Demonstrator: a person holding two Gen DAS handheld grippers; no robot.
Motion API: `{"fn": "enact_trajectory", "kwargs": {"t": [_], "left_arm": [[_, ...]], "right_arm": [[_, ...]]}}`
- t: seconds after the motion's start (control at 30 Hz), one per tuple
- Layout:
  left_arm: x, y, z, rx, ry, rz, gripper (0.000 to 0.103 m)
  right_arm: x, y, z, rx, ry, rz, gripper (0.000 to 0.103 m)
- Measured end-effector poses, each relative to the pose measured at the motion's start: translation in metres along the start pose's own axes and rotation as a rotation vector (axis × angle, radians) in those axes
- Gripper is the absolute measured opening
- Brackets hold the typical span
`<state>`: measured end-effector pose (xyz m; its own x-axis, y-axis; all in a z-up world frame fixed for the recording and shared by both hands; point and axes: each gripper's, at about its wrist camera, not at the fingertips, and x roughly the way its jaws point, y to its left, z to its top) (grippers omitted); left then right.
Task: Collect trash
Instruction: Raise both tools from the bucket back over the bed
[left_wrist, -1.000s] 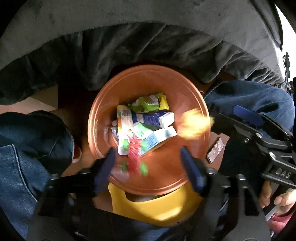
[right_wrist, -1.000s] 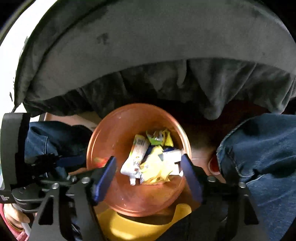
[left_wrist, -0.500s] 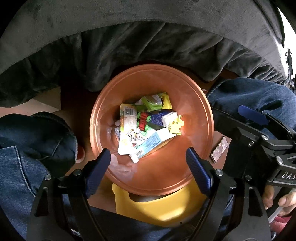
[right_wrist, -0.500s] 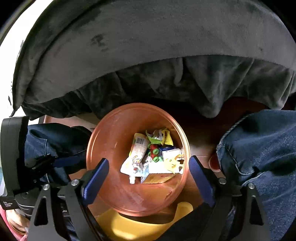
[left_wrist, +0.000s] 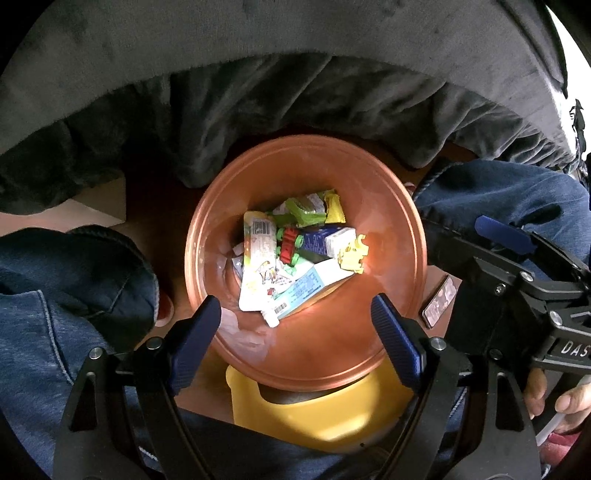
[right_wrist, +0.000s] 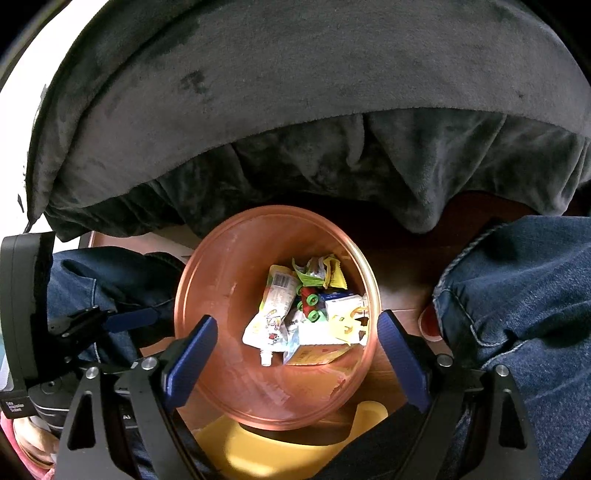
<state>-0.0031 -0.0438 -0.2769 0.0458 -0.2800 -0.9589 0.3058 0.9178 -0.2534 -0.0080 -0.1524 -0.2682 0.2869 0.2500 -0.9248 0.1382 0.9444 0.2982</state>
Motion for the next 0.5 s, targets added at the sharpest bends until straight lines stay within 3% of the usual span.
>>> {"fn": "enact_trajectory", "kwargs": {"t": [0.2, 0.5], "left_arm": [[-0.034, -0.002, 0.01, 0.032, -0.119, 0.035, 0.081], [-0.134, -0.007, 0.031, 0.072, -0.417, 0.004, 0.081]], "right_arm": [[-0.038, 0.001, 0.008, -0.004, -0.131, -0.032, 0.087], [-0.133, 0.013, 0.043, -0.069, -0.428, -0.058, 0.091]]}}
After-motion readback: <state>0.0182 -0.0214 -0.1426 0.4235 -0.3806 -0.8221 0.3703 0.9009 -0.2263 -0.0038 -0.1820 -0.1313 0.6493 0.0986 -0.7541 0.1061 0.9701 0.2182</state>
